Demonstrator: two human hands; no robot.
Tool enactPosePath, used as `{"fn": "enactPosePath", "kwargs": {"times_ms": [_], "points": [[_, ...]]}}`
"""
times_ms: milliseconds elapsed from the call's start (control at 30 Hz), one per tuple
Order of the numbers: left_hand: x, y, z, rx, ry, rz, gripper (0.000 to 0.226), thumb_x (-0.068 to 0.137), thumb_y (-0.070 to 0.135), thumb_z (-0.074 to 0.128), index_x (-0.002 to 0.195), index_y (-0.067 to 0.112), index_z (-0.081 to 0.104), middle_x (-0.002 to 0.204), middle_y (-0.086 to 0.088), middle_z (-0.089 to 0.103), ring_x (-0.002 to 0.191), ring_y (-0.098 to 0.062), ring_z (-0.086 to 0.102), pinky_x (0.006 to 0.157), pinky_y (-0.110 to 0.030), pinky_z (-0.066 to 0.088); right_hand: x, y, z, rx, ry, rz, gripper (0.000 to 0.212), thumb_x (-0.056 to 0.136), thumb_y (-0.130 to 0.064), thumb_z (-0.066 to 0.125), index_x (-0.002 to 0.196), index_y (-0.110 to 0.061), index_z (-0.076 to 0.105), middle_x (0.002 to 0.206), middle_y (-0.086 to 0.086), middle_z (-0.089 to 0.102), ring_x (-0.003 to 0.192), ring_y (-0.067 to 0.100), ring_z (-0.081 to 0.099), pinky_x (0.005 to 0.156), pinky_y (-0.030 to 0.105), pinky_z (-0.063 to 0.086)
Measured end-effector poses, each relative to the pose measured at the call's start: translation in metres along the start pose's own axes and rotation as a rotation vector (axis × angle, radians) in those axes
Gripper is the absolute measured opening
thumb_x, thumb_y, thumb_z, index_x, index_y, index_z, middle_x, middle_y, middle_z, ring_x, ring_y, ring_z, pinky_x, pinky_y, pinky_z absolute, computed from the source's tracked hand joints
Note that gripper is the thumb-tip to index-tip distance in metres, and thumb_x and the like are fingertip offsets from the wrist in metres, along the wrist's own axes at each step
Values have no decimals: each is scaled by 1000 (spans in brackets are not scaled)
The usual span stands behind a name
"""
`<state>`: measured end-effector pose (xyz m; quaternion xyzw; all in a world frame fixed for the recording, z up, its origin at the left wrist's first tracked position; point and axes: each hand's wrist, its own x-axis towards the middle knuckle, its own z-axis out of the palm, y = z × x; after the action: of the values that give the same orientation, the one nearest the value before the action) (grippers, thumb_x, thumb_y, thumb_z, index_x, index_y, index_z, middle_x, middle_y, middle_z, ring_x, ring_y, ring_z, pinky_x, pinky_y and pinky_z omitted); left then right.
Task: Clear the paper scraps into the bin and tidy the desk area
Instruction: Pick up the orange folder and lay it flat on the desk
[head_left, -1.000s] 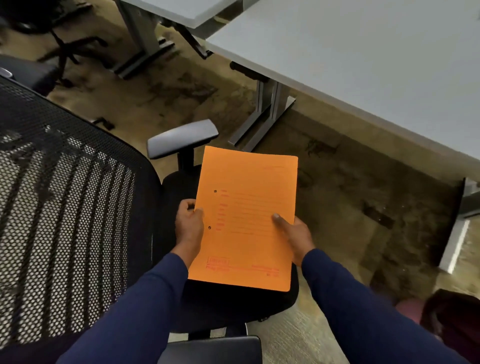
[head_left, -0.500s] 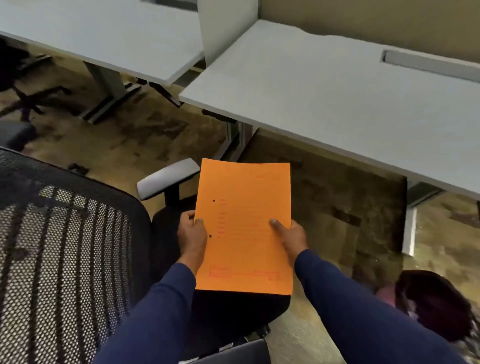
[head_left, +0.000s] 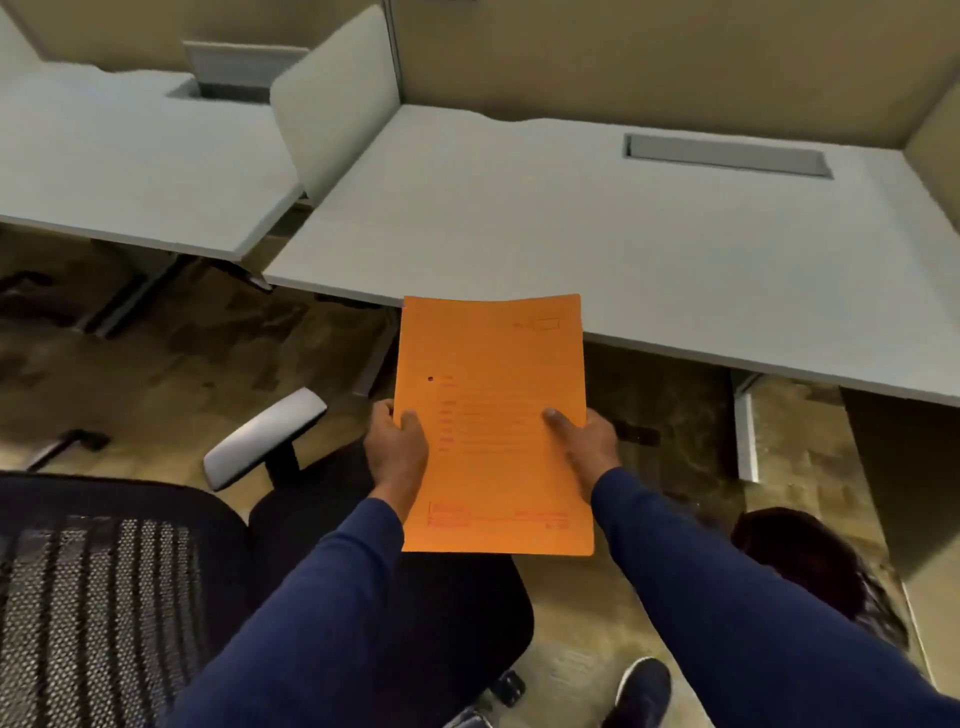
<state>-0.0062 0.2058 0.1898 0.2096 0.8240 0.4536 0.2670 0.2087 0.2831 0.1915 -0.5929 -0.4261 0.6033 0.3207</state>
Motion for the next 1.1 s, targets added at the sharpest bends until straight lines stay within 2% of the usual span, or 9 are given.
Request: {"fn": "enactPosePath", "kwargs": {"times_ms": [100,300,400,500,600,700,833,1033,1100], "points": [[-1,22,30,4,-18,32,16,103,34,46,114,25,52,104,-4,65,93,-26,66,85,-49,57,18,-18,-27,4,28,-13,10,92,-30,71,94,-28,62,108,10,71,93,26,69,83,47,58],[-8,69,104,13,-10,79,9,104,31,44,109,27,50,98,0,63,84,-19,64,73,-40,54,64,-51,-94,-100,56,-51,23,92,-38,69,106,-20,67,106,5,72,92,24,69,87,46,58],[-11,92,141,23,-4,90,11,105,32,44,109,24,51,98,-1,63,82,-17,63,65,-33,48,87,-67,-129,-110,58,-79,18,91,-39,69,101,-24,67,102,2,72,91,23,69,87,46,59],[-14,114,174,38,-13,93,15,105,33,44,111,21,52,98,-2,63,85,-21,64,67,-34,49,107,-82,-160,-113,51,-88,12,92,-41,68,92,-30,64,98,0,71,90,24,69,86,46,59],[-16,136,205,43,-25,108,16,105,33,45,113,21,52,99,-2,62,88,-24,65,72,-38,51,126,-97,-188,-112,55,-97,17,93,-43,67,99,-27,64,100,2,72,88,23,70,79,42,59],[-13,155,227,63,-50,124,25,105,37,45,126,24,51,104,-4,62,87,-24,66,69,-37,53,140,-109,-208,-109,76,-119,15,93,-45,65,95,-30,63,97,-1,72,85,19,69,68,33,56],[-2,173,248,56,-83,145,25,105,39,45,129,30,48,103,0,63,80,-15,65,58,-29,48,160,-123,-224,-106,81,-117,23,94,-46,64,102,-25,66,99,0,73,87,22,69,80,41,59],[29,192,269,81,-64,161,29,105,39,46,132,28,49,105,0,62,77,-13,63,65,-33,49,194,-143,-221,-108,73,-125,15,94,-47,63,95,-32,63,100,-1,73,90,24,70,87,48,59],[45,196,274,74,-68,172,31,105,40,46,133,27,49,103,1,62,76,-12,63,67,-34,49,207,-149,-215,-114,73,-131,18,95,-48,62,99,-30,64,102,0,73,90,24,70,88,48,58]]}}
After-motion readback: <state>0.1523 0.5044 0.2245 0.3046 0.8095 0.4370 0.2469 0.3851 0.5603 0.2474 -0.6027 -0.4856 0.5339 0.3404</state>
